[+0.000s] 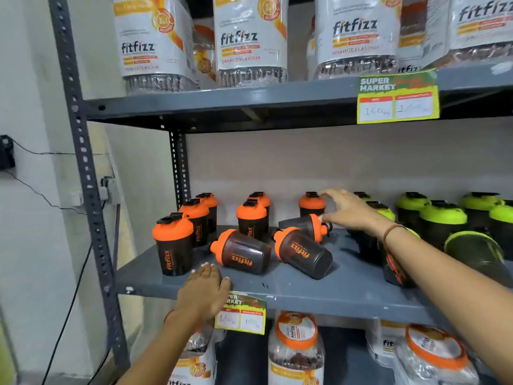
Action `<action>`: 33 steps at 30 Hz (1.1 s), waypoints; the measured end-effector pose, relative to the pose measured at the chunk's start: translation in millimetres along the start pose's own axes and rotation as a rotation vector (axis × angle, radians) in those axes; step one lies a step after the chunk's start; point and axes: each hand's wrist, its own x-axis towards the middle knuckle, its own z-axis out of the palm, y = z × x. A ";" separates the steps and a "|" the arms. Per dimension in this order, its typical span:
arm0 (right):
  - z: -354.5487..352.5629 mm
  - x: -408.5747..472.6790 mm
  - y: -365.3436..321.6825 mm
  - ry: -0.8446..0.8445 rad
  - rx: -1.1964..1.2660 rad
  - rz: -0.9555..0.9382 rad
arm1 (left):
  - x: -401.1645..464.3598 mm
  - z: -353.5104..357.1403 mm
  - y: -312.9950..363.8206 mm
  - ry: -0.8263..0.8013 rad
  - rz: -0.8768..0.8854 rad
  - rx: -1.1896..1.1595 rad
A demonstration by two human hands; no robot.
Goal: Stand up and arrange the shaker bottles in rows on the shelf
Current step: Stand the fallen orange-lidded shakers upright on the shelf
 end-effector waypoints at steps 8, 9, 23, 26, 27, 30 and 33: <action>57.1 61.2 26.2 -0.270 -0.353 -0.042 | 25.3 6.3 -6.3 -0.062 -0.034 0.006; 63.1 67.3 28.5 -0.288 -0.384 -0.069 | 26.1 5.7 -7.4 -0.073 -0.032 0.013; 65.3 85.5 31.3 -0.190 -0.584 -0.219 | 28.1 13.0 -12.2 0.022 -0.018 0.025; 40.1 86.3 22.8 -0.105 -0.768 -0.328 | 27.3 13.5 -11.9 0.034 -0.016 0.023; 34.6 86.1 19.5 -0.099 -0.860 -0.360 | 26.9 13.4 -11.6 0.038 -0.013 0.023; 30.1 83.5 9.1 -0.133 -1.140 -0.432 | 25.5 13.0 -10.8 0.041 -0.013 0.026; 41.2 85.0 4.9 -0.195 -1.254 -0.484 | 25.1 12.3 -10.8 0.040 -0.010 0.031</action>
